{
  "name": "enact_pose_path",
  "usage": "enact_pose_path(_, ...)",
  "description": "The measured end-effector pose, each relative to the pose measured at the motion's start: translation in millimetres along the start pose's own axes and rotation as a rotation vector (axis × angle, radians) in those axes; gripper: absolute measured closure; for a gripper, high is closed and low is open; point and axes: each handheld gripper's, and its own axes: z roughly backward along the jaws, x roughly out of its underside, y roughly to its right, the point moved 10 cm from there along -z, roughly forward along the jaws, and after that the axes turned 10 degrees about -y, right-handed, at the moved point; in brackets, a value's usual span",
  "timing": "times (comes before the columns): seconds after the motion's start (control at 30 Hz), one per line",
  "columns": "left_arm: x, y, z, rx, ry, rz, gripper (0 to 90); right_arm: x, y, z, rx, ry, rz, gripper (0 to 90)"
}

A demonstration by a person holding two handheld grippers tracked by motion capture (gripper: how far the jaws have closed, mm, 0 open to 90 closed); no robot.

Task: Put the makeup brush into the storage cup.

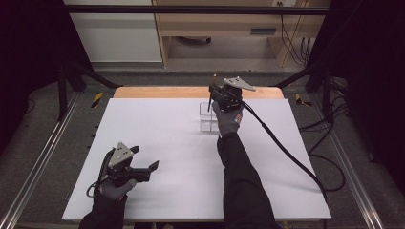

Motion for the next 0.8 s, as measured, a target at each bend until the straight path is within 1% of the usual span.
enact_pose_path(0.23, -0.6, 1.2, 0.5, 0.004, 0.004, -0.005, 8.0, 6.6, 0.5, -6.8, 0.009, -0.016, 0.002, 83.6)
enact_pose_path(0.47, -1.6, 0.6, 2.0, 0.002, 0.012, -0.005, 8.0, 17.3, 0.3, -15.6, 0.024, -0.043, 0.021, 83.6)
enact_pose_path(0.73, -2.3, 1.0, 2.9, 0.002, 0.014, -0.008, 8.0, 27.9, -2.7, -22.7, 0.028, -0.065, 0.016, 83.6)
enact_pose_path(0.8, -2.4, 0.9, 3.0, 0.002, 0.015, -0.007, 8.1, 31.4, -3.9, -24.5, 0.029, -0.07, 0.027, 83.6)
